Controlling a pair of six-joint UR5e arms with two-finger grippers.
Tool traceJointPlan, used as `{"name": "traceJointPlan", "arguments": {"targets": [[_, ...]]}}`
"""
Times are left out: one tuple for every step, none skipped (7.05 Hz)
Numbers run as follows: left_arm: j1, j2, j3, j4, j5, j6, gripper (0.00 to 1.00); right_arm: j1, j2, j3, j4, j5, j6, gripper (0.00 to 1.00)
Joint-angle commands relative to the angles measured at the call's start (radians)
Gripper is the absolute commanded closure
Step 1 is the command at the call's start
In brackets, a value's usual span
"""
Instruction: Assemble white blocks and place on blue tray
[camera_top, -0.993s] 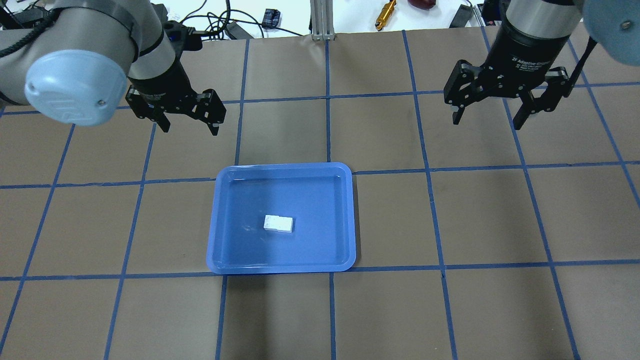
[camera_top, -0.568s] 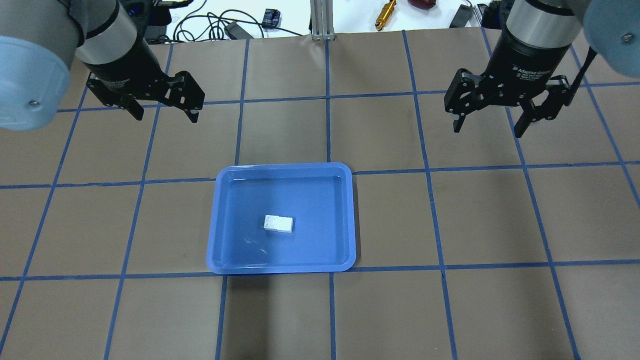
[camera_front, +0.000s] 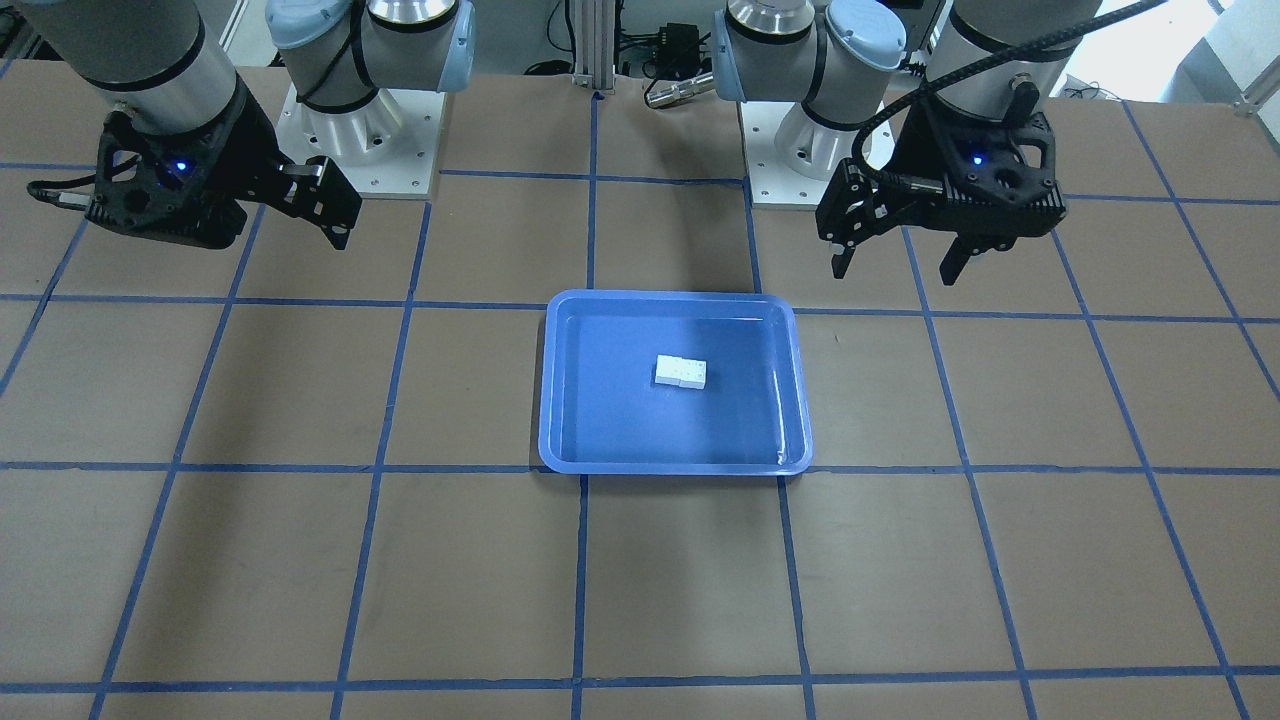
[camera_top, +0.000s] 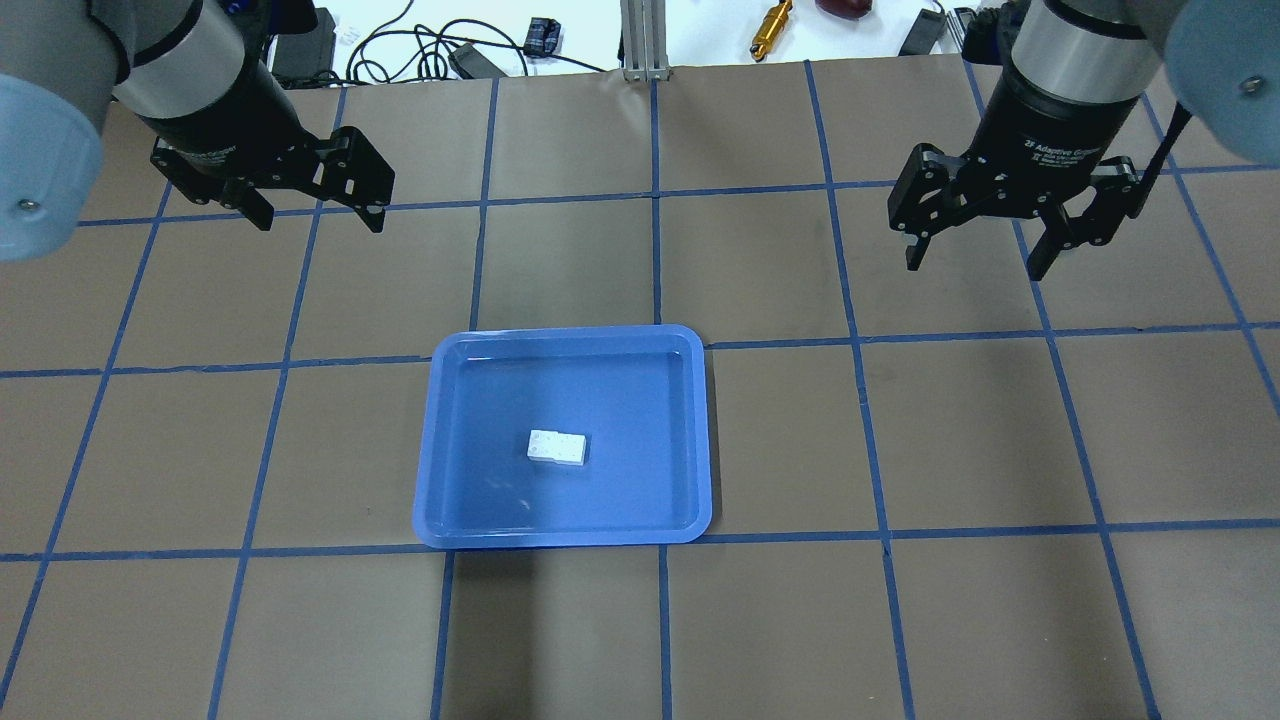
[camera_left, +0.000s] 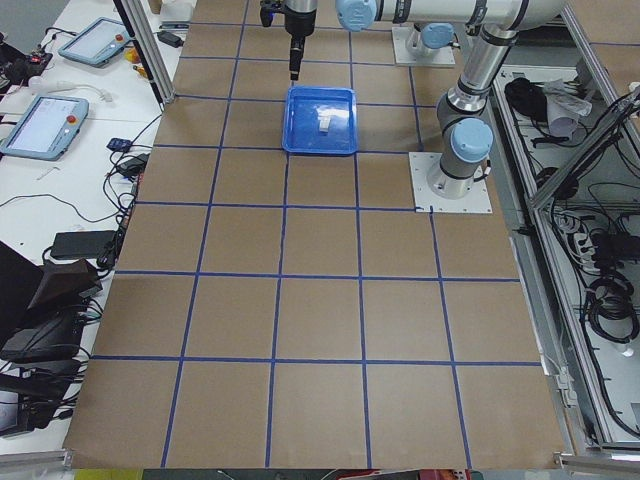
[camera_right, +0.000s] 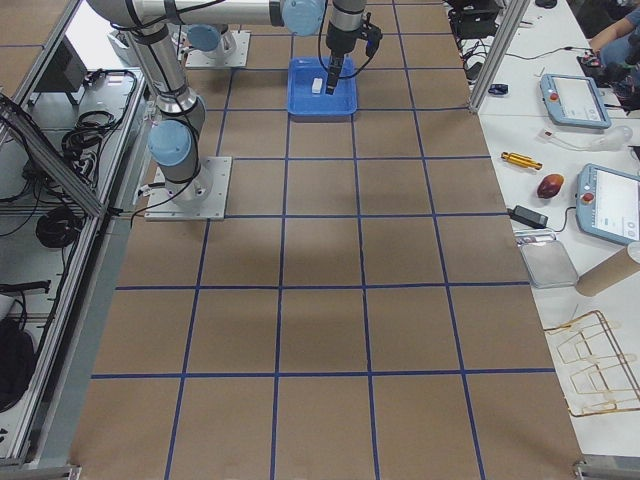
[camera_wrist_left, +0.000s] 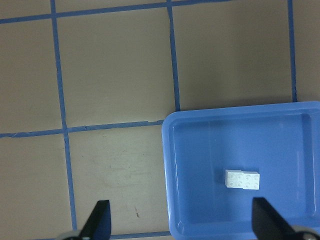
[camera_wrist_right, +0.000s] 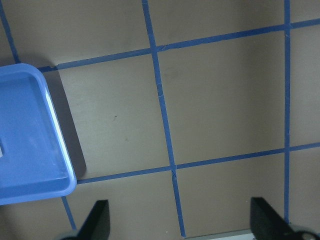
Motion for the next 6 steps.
{"name": "traceJointPlan", "arguments": {"targets": [[0.001, -0.008, 0.0, 0.0, 0.0, 0.003, 0.0, 0.0, -0.001, 0.005, 0.0, 0.0, 0.0, 0.0], [0.003, -0.009, 0.001, 0.0, -0.004, 0.001, 0.0, -0.001, -0.005, 0.002, -0.004, 0.0, 0.0, 0.0], [0.003, -0.014, 0.003, -0.016, 0.003, 0.0, 0.0, -0.002, -0.02, 0.004, -0.012, 0.003, 0.0, 0.0], [0.003, -0.013, 0.013, -0.05, 0.005, 0.001, 0.0, 0.0, -0.022, 0.004, -0.012, 0.004, 0.001, 0.0], [0.004, -0.025, 0.045, -0.082, 0.005, 0.001, 0.0, 0.0, -0.022, 0.004, -0.014, 0.003, 0.002, 0.0], [0.004, -0.032, 0.062, -0.086, 0.002, 0.001, 0.0, 0.0, -0.024, 0.002, -0.014, 0.004, 0.0, 0.0]]}}
